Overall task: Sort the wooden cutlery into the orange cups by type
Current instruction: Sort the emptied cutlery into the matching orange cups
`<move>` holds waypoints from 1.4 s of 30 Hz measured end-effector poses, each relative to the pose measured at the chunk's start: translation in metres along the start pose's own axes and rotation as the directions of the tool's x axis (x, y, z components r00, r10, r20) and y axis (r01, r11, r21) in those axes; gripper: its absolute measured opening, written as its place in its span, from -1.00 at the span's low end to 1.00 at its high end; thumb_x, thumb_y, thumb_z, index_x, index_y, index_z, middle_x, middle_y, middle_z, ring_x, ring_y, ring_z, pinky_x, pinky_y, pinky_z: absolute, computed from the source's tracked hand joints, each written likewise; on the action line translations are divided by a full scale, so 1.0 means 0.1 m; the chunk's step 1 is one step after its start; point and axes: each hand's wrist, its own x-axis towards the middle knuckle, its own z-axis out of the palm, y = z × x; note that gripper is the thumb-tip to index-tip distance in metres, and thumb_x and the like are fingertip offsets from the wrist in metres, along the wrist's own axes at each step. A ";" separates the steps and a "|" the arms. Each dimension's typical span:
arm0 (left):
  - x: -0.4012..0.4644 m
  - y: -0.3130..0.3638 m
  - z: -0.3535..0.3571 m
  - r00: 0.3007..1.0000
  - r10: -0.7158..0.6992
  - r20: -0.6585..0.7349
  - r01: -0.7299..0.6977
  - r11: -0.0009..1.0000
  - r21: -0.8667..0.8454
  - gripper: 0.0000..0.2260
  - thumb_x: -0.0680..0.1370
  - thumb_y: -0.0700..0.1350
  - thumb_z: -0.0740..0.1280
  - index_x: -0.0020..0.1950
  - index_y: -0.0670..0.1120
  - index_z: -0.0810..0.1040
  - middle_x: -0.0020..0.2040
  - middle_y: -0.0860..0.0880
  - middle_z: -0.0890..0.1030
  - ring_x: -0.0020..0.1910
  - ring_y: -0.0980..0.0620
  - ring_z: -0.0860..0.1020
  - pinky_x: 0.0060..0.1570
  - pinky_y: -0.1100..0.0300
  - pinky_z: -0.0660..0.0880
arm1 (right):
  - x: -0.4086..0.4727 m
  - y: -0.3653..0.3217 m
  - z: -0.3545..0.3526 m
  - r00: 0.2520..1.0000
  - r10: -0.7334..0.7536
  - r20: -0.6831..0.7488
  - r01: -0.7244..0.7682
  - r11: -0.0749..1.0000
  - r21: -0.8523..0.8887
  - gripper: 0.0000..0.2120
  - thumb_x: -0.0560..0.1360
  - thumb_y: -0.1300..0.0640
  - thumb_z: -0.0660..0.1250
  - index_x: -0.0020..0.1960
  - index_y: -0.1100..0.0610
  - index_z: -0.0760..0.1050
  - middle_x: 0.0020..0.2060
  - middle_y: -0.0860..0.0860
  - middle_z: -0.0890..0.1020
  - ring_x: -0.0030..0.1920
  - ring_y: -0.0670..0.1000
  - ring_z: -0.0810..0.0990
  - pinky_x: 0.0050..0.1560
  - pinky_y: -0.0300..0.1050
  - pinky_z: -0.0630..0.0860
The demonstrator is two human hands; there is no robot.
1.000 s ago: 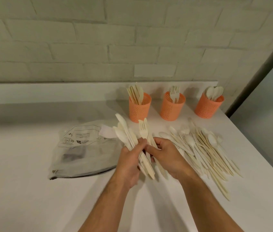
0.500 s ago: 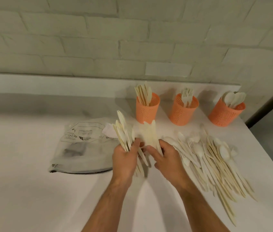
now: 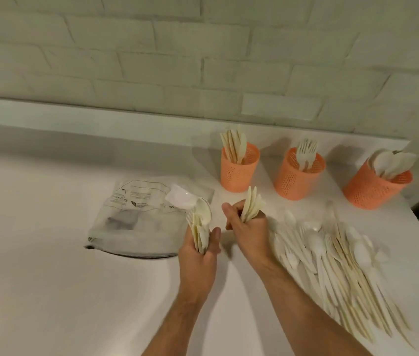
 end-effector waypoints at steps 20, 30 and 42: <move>0.09 -0.15 0.00 0.997 -0.070 0.045 0.072 0.997 -0.041 -0.75 0.54 -0.11 0.42 -0.28 0.07 0.43 -0.49 0.17 0.46 -0.48 0.20 0.39 -0.37 0.31 0.34 | 1.59 -0.87 0.03 0.965 -0.113 -0.239 0.104 0.993 -0.047 -0.62 0.59 -0.08 0.32 -0.31 0.13 0.51 -0.42 -0.01 0.58 -0.41 -0.08 0.54 -0.32 -0.20 0.45; 0.12 -0.17 -0.02 0.998 -0.058 0.018 0.058 0.998 -0.011 -0.81 0.56 -0.14 0.39 -0.22 -0.03 0.45 -0.48 0.07 0.45 -0.49 0.06 0.40 -0.39 0.16 0.40 | 0.93 -1.25 -0.10 0.939 -0.342 0.024 0.325 0.868 -0.376 -0.86 0.51 0.15 0.41 0.06 0.06 0.61 -0.06 -0.08 0.64 -0.09 -0.13 0.58 -0.01 -0.10 0.57; 0.02 -0.13 0.08 0.999 0.038 0.022 -0.041 0.987 0.154 -0.62 0.49 -0.35 0.31 0.23 0.01 0.47 -0.11 0.12 0.64 -0.13 0.13 0.62 -0.08 0.15 0.58 | -0.09 -1.13 0.11 0.902 -0.029 0.430 0.342 0.656 -0.673 -0.58 0.35 0.02 0.59 0.16 0.00 0.58 -0.08 -0.15 0.61 -0.12 -0.18 0.55 -0.07 -0.26 0.52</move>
